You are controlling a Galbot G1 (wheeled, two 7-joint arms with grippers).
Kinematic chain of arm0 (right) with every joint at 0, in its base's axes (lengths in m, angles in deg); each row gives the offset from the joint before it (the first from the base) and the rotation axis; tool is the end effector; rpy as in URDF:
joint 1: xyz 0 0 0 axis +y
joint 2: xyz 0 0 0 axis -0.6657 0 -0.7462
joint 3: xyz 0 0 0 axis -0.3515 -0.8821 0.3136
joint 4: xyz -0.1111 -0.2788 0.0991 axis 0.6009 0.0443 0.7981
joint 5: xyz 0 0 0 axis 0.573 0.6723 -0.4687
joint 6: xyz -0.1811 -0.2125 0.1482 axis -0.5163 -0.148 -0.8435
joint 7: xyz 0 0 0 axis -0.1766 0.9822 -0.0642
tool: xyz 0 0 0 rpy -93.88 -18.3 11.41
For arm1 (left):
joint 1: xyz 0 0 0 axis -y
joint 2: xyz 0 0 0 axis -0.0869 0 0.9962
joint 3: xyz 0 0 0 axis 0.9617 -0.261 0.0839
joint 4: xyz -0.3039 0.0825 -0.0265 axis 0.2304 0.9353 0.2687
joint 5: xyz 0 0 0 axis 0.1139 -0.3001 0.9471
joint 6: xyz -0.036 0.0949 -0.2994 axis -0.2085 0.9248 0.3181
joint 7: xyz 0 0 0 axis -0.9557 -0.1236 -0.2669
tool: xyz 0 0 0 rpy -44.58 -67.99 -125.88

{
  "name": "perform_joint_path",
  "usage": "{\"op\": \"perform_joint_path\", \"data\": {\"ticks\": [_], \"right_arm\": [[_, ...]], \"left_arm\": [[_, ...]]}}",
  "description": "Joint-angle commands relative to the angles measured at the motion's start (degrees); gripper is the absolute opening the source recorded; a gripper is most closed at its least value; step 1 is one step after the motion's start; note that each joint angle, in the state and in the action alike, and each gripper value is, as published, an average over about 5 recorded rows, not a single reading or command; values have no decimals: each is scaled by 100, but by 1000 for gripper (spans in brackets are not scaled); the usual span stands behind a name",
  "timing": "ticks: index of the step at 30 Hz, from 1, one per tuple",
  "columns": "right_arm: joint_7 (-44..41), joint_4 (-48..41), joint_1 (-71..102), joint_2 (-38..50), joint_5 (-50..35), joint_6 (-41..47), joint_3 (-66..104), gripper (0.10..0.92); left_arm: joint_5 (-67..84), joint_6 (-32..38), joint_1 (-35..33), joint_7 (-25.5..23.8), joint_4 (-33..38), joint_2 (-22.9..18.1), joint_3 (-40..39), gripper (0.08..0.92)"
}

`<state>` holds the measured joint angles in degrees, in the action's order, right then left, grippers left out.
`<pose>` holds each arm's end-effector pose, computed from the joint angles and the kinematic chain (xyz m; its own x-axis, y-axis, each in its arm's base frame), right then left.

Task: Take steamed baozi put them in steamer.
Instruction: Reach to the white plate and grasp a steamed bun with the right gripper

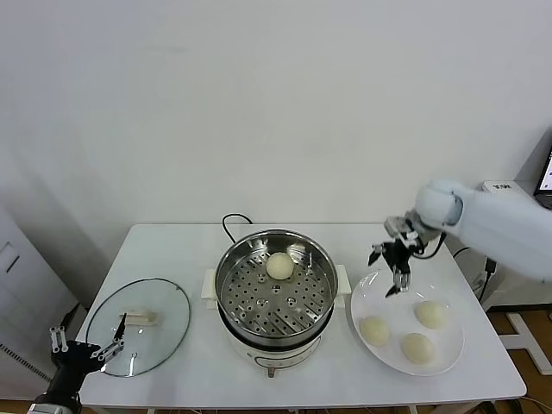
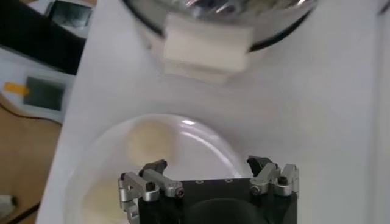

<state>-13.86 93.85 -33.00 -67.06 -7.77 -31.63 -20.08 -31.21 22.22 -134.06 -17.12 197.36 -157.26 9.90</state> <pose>0.4645 -0.1280 -0.1493 0.0229 -0.2162 0.9761 -0.9731 -0.2286 -0.0278 0.1068 0.1272 -0.2526 -0.9959 -0.0335 0.0840 0.0065 0.8999 0.4360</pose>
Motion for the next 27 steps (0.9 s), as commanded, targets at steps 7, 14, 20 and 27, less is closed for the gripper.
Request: {"op": "perform_joint_path", "data": {"ticks": [7,14,20,27], "right_arm": [[124,82,1232,147,428,69,509,823],[251,-92,1477,11,456,64,830,823],[324,-105,1510,-39,555,40,859,775],[285,-57,1335,65,448,34,797,585]], "left_arm": [[17,27,-88,1,29,-9,77,823],[16,60,-123,-1,32,-35,78,823],[16,56,-117,-1,25,-17,91,823],[18,63,-129,-3,22,-16,101,823]]}}
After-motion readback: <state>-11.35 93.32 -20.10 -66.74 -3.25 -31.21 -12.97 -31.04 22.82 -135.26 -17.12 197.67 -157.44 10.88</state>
